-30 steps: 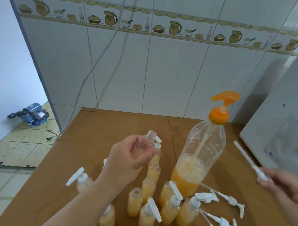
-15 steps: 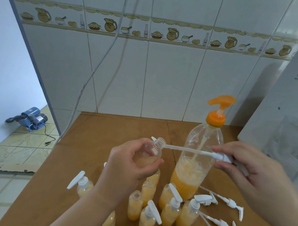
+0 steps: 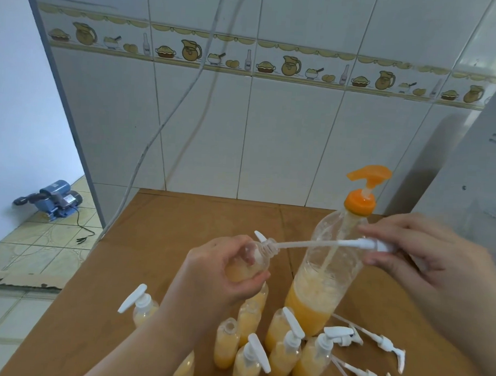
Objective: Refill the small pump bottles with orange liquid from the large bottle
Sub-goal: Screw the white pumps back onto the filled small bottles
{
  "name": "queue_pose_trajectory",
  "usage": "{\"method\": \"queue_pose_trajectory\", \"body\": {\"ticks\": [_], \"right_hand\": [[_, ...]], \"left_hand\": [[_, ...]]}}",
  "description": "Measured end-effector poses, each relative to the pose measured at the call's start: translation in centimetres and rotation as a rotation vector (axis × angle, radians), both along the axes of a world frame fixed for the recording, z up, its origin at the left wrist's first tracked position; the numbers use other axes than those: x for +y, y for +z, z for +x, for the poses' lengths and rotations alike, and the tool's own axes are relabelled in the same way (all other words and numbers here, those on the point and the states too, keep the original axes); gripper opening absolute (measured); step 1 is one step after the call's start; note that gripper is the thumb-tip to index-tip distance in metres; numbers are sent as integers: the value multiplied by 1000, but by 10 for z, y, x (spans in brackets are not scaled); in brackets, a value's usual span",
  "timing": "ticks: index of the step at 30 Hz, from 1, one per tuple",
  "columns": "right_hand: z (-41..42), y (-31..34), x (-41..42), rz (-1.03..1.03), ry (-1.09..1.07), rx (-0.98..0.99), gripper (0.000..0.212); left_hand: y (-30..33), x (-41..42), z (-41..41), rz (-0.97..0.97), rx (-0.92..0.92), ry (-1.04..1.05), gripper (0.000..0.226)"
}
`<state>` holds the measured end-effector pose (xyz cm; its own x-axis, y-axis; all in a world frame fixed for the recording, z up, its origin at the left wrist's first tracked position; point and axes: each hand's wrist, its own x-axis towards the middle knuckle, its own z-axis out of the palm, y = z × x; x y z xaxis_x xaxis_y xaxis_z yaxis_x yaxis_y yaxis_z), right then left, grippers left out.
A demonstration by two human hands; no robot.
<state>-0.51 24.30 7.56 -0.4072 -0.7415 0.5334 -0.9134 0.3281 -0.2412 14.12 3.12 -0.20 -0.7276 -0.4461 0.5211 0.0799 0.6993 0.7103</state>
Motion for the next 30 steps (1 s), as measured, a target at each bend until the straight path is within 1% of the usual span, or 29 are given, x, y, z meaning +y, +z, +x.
{"method": "queue_pose_trajectory", "body": {"ticks": [3,4,6,7,8,10,11,12,14,16,17,18,20,22,23,25,26,27,29,30], "right_hand": [[6,-2,-12,35,23,55,32],[9,-1,-16,35,48,45,32],[18,3,-25,4,104,-18,30],[23,4,-30,-40,126,-82,32],[28,4,-37,-106,136,-192,34],[37,4,-54,-249,130,-472,40],[38,2,-61,-279,118,-569,43],[38,0,-68,-266,110,-621,45],[36,-1,-74,-173,153,-725,44],[32,1,-75,-210,255,-962,37],[31,2,-75,-245,292,-1044,38],[30,2,-76,-274,307,-1082,42],[26,-5,-80,-299,285,-1092,51],[27,-6,-82,-303,286,-1152,65],[27,-5,-82,-317,325,-1204,67],[28,-2,-84,-357,397,-1276,63],[28,-1,-85,-362,399,-1267,63],[28,-1,-87,-348,370,-1213,66],[26,-1,-87,-279,329,-1105,76],[26,1,-85,-244,345,-1096,75]], "left_hand": [[1,3,-1,-47,-22,-32,25],[2,5,-3,-51,-29,-51,27],[5,8,-5,-27,-50,-82,25],[6,9,-5,-1,-59,-96,21],[8,11,-5,32,-59,-109,18],[13,14,-5,100,-39,-134,13],[16,16,-5,127,-29,-144,12],[19,17,-4,146,-24,-151,11],[24,19,-4,186,-22,-158,11],[26,17,-2,249,-14,-149,15],[26,17,-1,276,-8,-144,17],[27,16,0,293,-3,-143,18],[28,17,1,305,0,-147,17],[30,18,1,312,4,-143,15],[31,19,0,315,6,-138,15],[33,19,0,301,8,-125,15],[34,20,0,294,7,-121,15],[34,20,0,290,3,-119,13],[35,21,1,289,-7,-123,10],[35,21,1,295,-8,-123,10]]}}
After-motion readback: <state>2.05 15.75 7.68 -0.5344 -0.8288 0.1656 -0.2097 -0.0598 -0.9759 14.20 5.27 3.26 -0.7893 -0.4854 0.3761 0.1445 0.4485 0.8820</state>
